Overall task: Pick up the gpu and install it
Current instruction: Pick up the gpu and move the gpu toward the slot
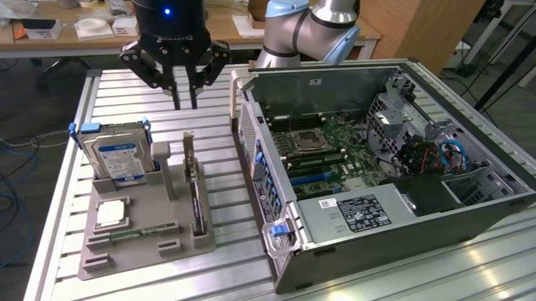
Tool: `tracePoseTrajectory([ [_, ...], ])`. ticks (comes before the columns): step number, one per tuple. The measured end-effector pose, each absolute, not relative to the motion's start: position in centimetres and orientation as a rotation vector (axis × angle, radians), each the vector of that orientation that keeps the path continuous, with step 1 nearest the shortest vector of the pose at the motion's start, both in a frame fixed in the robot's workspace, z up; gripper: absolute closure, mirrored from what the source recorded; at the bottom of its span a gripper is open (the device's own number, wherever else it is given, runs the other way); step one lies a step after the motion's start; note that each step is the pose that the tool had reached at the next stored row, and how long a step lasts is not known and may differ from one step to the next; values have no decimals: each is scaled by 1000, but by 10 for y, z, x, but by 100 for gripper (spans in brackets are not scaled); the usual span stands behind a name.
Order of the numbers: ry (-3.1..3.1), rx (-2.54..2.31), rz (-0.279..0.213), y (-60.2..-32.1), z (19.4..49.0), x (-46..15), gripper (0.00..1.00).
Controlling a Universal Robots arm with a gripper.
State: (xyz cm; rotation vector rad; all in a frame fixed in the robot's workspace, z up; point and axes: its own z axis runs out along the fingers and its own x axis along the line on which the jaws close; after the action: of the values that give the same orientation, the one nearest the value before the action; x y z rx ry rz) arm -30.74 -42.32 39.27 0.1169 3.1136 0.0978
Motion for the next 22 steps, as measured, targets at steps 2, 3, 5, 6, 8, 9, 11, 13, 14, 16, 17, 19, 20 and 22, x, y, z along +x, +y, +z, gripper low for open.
tracePoseTrajectory([
  [2, 3114, 117, 98, -423, 392, -307, 65],
  [3, 3113, 119, 98, -423, 390, -307, 65],
  [5, 3113, 126, 98, -423, 387, -307, 59],
  [6, 3113, 128, 98, -423, 385, -307, 59],
  [8, 3113, 130, 98, -424, 381, -307, 59],
  [9, 3113, 130, 97, -426, 379, -307, 59],
  [11, 3113, 130, 98, -431, 376, -307, 59],
  [13, 3113, 130, 98, -440, 372, -307, 59],
  [14, 3113, 131, 98, -444, 370, -307, 59],
  [16, 3113, 130, 98, -452, 367, -307, 59],
  [17, 3113, 130, 98, -455, 365, -307, 59],
  [19, 3113, 131, 98, -457, 361, -307, 59],
  [20, 3113, 131, 98, -458, 359, -307, 59],
  [22, 3113, 131, 98, -458, 356, -307, 59],
])
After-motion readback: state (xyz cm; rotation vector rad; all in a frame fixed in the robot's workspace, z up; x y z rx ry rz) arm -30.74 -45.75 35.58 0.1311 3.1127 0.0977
